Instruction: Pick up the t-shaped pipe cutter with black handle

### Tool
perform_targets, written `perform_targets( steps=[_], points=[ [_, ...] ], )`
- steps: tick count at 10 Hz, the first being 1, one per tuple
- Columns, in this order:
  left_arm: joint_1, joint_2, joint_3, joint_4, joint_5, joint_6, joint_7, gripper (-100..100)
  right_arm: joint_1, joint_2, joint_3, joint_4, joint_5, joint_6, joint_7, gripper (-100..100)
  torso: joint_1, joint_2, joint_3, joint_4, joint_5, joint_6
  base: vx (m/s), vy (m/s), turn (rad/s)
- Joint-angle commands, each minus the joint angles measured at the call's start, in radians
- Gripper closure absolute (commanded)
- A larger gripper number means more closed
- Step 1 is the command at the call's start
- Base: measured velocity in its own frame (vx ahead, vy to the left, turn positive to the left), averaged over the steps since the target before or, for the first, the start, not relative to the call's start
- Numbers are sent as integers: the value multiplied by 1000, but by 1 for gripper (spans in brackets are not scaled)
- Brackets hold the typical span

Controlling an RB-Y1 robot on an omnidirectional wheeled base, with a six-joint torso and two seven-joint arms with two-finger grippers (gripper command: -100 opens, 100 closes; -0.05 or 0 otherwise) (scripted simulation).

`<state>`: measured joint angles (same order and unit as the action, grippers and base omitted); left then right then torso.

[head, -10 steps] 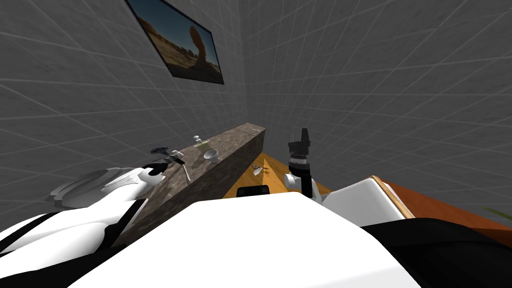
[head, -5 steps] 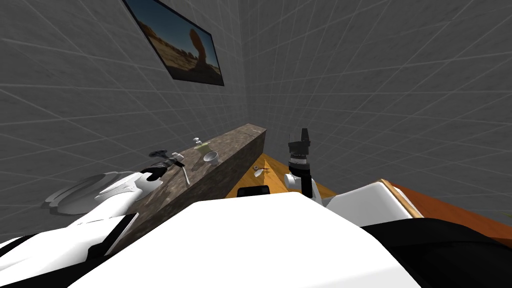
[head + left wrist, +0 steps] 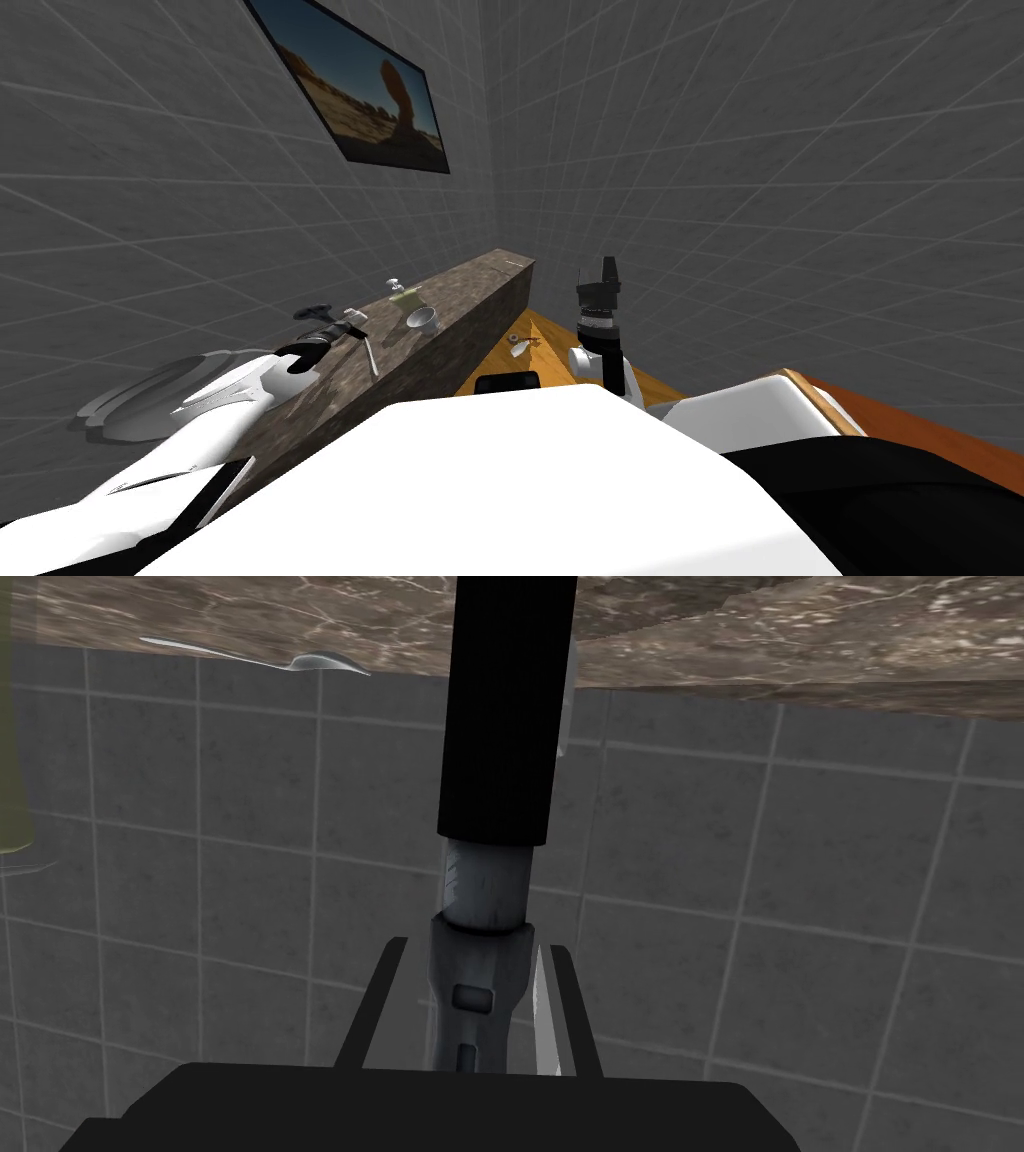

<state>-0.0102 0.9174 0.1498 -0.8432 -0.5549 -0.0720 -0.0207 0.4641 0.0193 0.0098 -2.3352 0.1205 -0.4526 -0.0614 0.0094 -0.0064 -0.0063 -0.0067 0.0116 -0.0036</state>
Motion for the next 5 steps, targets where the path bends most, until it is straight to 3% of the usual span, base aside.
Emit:
perform_targets(
  steps=[1,3,4,5],
  points=[
    [50,-7,17,-50,-13,11,23,100,0,0,0,0,0,0,0,0,0,0,0,0,0,0,69,5,17],
    [92,-7,17,-98,-13,11,23,100,0,0,0,0,0,0,0,0,1,1,0,-1,2,1,20,8,2],
    [123,-16,50,-126,-40,35,66,100,0,0,0,0,0,0,0,0,1,2,0,-1,3,1,52,4,14],
    [148,-16,50,-147,-40,35,66,100,0,0,0,0,0,0,0,0,2,0,-1,-2,4,0,68,11,25]
  ],
)
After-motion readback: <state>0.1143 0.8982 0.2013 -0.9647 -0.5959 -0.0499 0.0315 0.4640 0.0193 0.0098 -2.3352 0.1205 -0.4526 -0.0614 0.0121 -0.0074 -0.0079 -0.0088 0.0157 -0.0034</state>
